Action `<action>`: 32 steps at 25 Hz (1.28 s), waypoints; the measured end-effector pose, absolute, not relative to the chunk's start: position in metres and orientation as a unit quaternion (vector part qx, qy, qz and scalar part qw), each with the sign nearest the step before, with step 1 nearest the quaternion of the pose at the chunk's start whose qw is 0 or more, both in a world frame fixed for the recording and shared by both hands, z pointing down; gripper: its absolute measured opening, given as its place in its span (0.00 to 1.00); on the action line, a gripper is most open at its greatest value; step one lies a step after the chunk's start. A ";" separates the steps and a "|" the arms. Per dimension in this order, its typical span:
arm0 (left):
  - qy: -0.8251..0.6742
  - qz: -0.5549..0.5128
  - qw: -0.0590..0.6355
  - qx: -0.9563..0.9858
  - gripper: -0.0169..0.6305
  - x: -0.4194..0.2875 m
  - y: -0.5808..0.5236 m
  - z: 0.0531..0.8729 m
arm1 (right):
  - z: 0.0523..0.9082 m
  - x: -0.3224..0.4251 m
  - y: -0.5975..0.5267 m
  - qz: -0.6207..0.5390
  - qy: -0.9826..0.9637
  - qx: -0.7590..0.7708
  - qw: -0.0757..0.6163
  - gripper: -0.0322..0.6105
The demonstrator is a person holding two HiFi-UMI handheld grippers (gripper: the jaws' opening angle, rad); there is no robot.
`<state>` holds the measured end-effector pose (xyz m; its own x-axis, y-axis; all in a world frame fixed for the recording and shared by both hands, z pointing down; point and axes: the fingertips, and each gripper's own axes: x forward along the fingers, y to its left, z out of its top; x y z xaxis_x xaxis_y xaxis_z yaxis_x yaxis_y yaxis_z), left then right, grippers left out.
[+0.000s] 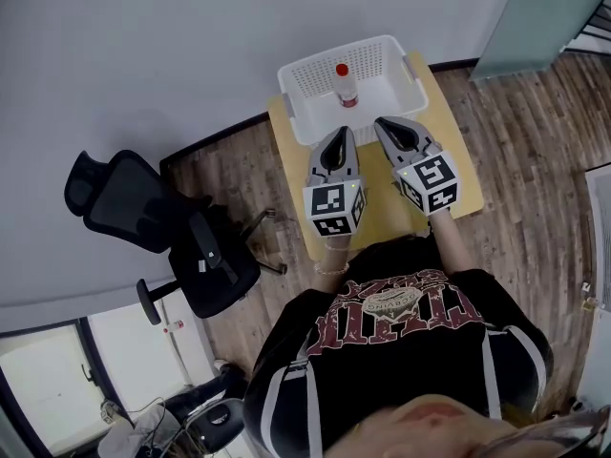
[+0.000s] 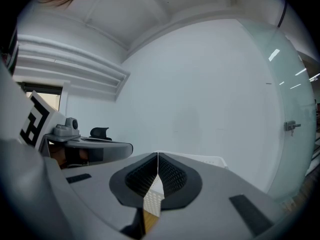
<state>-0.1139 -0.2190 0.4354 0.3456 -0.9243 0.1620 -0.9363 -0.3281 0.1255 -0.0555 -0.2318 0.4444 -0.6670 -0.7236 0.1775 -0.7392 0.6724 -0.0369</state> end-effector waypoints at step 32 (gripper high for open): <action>-0.650 0.027 0.127 0.749 0.10 -0.135 -0.249 0.451 | 0.498 -0.072 -0.340 0.073 -0.924 0.342 0.155 0.08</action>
